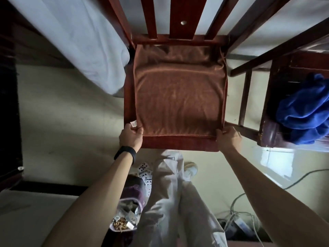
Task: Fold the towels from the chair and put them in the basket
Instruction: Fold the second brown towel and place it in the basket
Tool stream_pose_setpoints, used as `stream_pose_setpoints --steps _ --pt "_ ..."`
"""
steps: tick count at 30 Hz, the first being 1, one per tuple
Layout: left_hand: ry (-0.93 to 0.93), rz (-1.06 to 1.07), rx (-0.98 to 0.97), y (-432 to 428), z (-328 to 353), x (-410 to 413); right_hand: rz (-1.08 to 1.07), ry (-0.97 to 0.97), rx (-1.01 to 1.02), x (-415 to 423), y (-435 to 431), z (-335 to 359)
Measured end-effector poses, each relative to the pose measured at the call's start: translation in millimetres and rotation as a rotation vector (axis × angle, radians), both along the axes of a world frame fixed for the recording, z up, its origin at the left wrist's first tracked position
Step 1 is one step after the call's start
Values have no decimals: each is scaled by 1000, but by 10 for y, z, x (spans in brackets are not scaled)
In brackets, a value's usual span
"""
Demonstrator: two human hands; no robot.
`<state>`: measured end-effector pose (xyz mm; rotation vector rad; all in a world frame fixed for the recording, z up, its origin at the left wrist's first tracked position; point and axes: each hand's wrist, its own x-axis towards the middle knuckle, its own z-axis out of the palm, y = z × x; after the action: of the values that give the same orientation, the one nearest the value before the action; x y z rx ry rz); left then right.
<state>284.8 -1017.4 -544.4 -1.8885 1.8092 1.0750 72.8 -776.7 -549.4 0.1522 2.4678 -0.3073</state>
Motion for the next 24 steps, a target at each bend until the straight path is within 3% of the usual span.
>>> stream_pose_setpoints --steps 4,7,10,14,24 --pt "208 293 98 38 4 77 -54 93 -137 95 50 40" --pt "319 427 192 -2 76 126 -109 30 -182 114 60 75" --pt "317 408 195 -44 133 181 -199 -48 -197 85 56 97" --pt "276 350 185 -70 126 236 -413 -143 -362 43 104 77" --pt "227 386 151 -34 189 183 -404 -126 -341 25 174 183"
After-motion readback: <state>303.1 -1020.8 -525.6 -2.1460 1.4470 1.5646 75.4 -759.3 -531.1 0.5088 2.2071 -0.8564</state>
